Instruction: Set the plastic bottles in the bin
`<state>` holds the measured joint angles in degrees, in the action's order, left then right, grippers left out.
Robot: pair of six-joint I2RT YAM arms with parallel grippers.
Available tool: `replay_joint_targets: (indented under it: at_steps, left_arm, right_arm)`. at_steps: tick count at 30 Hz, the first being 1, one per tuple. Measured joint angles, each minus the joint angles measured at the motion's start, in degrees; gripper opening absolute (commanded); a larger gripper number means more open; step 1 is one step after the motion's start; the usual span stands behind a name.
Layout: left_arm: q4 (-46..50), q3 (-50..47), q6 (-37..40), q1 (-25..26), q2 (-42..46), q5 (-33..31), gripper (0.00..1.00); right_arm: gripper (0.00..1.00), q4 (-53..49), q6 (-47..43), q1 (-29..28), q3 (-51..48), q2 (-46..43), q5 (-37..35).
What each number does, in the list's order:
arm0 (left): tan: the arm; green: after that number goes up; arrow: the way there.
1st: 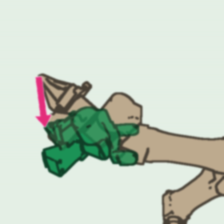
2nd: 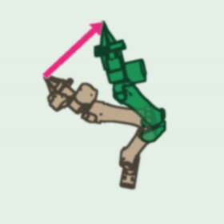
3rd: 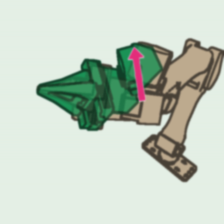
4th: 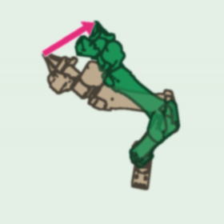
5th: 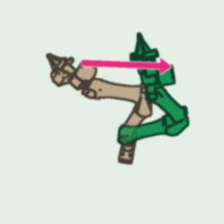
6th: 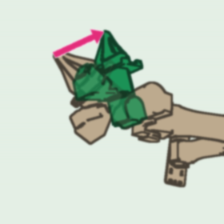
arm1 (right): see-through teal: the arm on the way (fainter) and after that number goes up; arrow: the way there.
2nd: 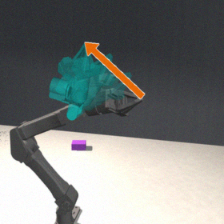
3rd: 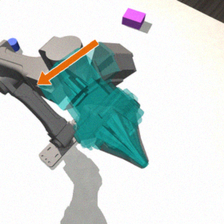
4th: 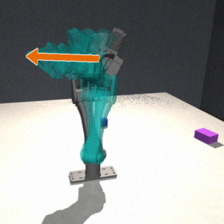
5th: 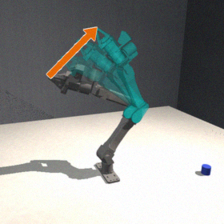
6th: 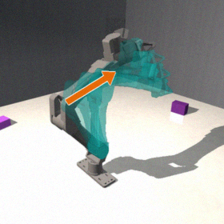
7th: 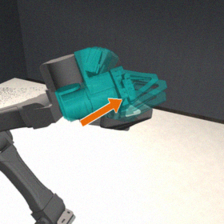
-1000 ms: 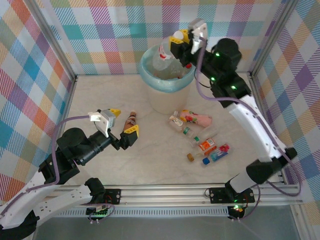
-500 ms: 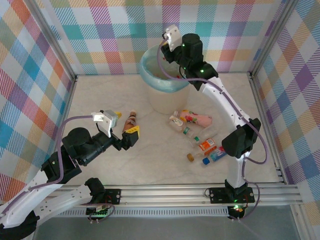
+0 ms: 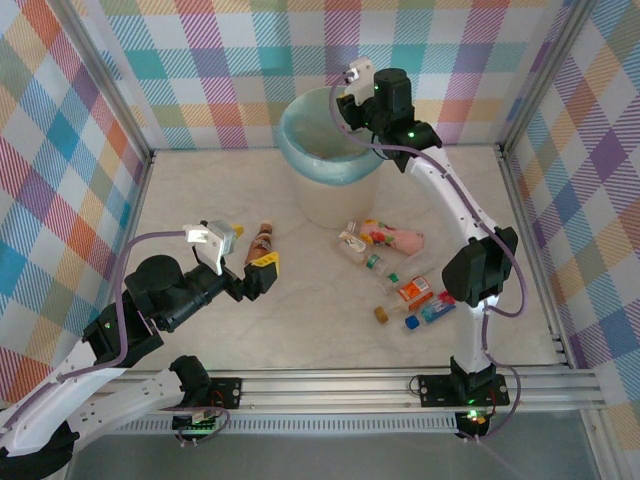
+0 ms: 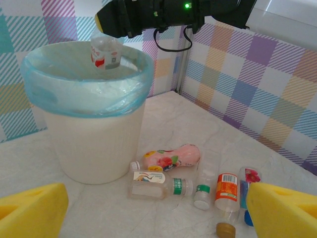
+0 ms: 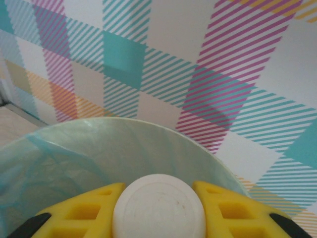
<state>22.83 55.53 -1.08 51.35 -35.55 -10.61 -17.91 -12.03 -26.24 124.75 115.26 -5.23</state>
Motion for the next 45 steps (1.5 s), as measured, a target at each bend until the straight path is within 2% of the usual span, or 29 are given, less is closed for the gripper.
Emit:
replay_joint_targets:
  at_steps: [12, 20, 27, 30, 32, 37, 45]
  left_arm:
    - [1.29, 0.0, -0.92, 0.0, 0.48, 0.0, 0.92]
    - [1.7, 0.0, -1.07, 0.0, 0.92, -0.07, 0.92]
    - [2.78, 0.0, -1.07, 0.0, 0.98, -0.66, 0.92]
    - [2.8, 0.0, -1.07, 0.0, 0.98, -0.9, 0.92]
    - [2.8, 0.0, -1.07, 0.0, 1.03, -1.07, 0.92]
    - [2.54, -0.79, -1.09, 0.0, 1.09, -1.05, 0.92]
    - [2.6, -1.62, -2.05, 0.0, 1.25, -1.05, 0.92]
  right_arm:
    - [0.44, -7.34, 2.05, -0.33, 3.26, 4.7, 1.44]
    - [0.55, -9.7, 3.19, 1.16, 6.43, 10.67, 2.36]
    - [0.71, -13.62, 5.22, 1.68, 10.34, 11.04, 4.44]
    - [0.73, -13.66, 6.97, 1.66, 12.04, 10.54, 6.1]
    - [0.72, -13.79, 7.87, 1.66, 12.09, 9.4, 7.21]
    - [0.56, -13.05, 9.75, 1.66, 12.48, 5.38, 9.25]
    - [0.43, -13.44, 11.06, 2.14, 13.51, 4.35, 8.81]
